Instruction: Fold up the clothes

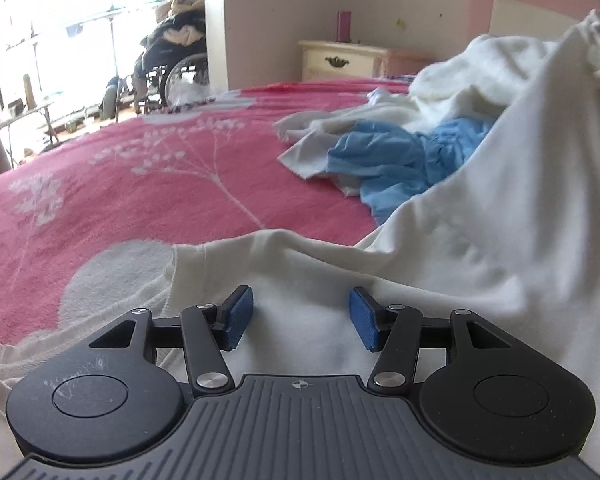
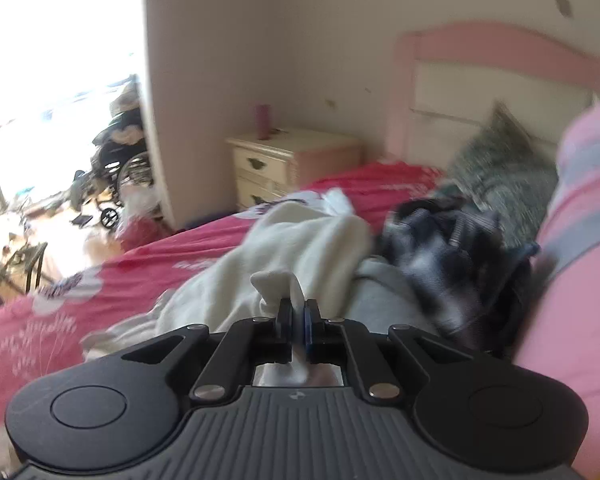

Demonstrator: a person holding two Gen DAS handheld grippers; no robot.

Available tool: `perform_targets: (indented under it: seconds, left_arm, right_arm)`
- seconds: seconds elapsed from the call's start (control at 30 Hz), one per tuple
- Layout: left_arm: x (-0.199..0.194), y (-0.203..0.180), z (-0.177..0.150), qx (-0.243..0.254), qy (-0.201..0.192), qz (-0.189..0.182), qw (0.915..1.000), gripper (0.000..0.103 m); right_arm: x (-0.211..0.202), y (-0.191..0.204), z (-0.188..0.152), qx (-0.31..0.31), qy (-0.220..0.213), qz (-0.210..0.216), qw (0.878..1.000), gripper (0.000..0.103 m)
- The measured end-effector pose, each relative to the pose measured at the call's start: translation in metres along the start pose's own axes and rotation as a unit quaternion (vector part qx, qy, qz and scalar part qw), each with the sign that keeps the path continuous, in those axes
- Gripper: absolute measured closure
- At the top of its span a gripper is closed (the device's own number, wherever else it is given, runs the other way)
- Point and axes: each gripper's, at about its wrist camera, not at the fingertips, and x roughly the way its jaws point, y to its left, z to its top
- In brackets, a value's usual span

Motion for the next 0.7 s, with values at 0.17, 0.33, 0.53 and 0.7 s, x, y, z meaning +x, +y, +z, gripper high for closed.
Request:
perform_targets:
  seconds: [0.17,0.33,0.53,0.7]
  left_arm:
    - [-0.004,0.006,0.005,-0.015,-0.009,-0.005,0.9998,0.049]
    - [-0.01,0.008,0.016,-0.028,-0.038,-0.029,0.9985,0.049]
    - [0.042,-0.013,0.026,-0.003,0.018,0.006,0.9998,0.048]
    - [0.042,-0.004,0.035,-0.07,0.015,0.008,0.9974,0.048]
  right_arm:
    - [0.007,-0.039,0.016,0.071,0.018,-0.013,0.997,0.098]
    - [0.006,-0.055,0.015,0.079,0.018,-0.033,0.996,0.099]
    - [0.011,-0.058,0.008,0.087,0.03,-0.041,0.995,0.099]
    - [0.019,-0.061,0.005,0.094,0.043,-0.044,0.994,0.099]
